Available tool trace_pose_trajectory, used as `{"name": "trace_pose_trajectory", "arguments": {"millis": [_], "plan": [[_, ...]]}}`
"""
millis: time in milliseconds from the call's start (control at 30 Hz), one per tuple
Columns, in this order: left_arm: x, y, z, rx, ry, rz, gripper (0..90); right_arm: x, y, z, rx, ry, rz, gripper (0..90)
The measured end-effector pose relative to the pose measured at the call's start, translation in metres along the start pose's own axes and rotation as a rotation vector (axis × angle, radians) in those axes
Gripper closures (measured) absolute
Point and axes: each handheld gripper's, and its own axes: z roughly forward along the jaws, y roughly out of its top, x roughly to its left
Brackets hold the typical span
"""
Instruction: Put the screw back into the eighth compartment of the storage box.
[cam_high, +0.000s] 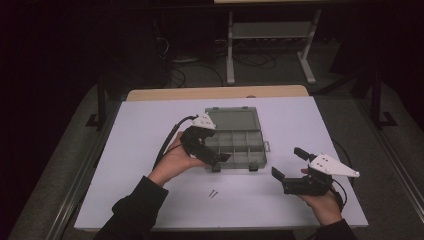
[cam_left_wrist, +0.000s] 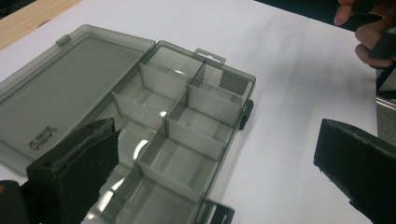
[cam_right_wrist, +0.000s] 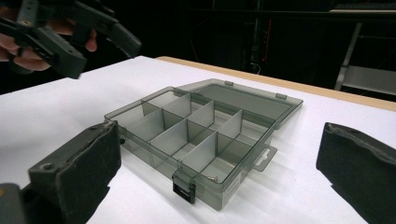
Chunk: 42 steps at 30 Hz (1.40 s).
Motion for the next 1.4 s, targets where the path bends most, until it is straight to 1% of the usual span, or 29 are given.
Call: {"name": "trace_pose_trajectory", "arguments": {"millis": [233,400,467,500,667,733,900,967,1033,1067,1100,1133,1200,1300,1367,1400], "plan": [[-0.003,-0.017,-0.012,0.005,0.015,-0.014,0.0,0.0,0.0,0.0,0.001,-0.001,0.0,0.0],[-0.005,-0.032,-0.017,-0.009,0.015,-0.034,0.0,0.0,0.0,0.0,0.002,-0.003,0.0,0.0],[-0.007,-0.037,-0.018,-0.001,0.016,-0.041,0.0,0.0,0.0,0.0,0.002,-0.003,0.0,0.0],[-0.007,-0.039,-0.019,0.005,0.017,-0.037,0.0,0.0,0.0,0.0,0.002,-0.003,-0.001,0.0],[-0.01,-0.05,-0.021,0.012,0.012,-0.053,0.0,0.0,0.0,0.0,0.004,-0.003,-0.003,0.0],[-0.013,-0.053,-0.022,0.014,0.014,-0.054,3.7,0.0,0.0,0.001,0.005,-0.004,-0.006,0.0],[-0.016,-0.061,-0.023,0.025,0.01,-0.065,8.1,-0.001,0.0,0.0,0.0,-0.004,-0.001,0.0],[-0.018,-0.064,-0.022,0.028,0.015,-0.07,13.6,-0.001,0.0,-0.001,-0.001,-0.005,0.0,0.0],[-0.019,-0.067,-0.022,0.04,0.017,-0.079,15.2,-0.001,0.0,-0.001,0.0,-0.003,0.0,0.0],[-0.019,-0.068,-0.021,0.041,0.016,-0.071,17.0,-0.001,0.0,0.0,0.0,-0.003,-0.001,0.0],[-0.02,-0.069,-0.021,0.044,0.015,-0.075,19.3,-0.001,0.0,0.0,0.0,-0.003,-0.001,0.0],[-0.021,-0.071,-0.02,0.047,0.016,-0.09,21.0,0.0,0.0,0.0,0.0,-0.003,-0.001,0.0],[-0.022,-0.073,-0.019,0.069,0.013,-0.075,25.5,-0.001,0.0,-0.001,-0.001,-0.004,-0.002,0.0],[-0.024,-0.076,-0.017,0.084,0.001,-0.088,33.1,-0.001,0.0,0.0,0.0,-0.004,-0.001,0.0],[-0.024,-0.078,-0.016,0.095,-0.005,-0.085,37.9,0.0,0.0,0.0,0.002,-0.003,-0.002,0.0],[-0.026,-0.078,-0.015,0.093,-0.01,-0.101,39.6,0.0,0.0,0.0,0.002,-0.002,-0.003,0.0]]}}
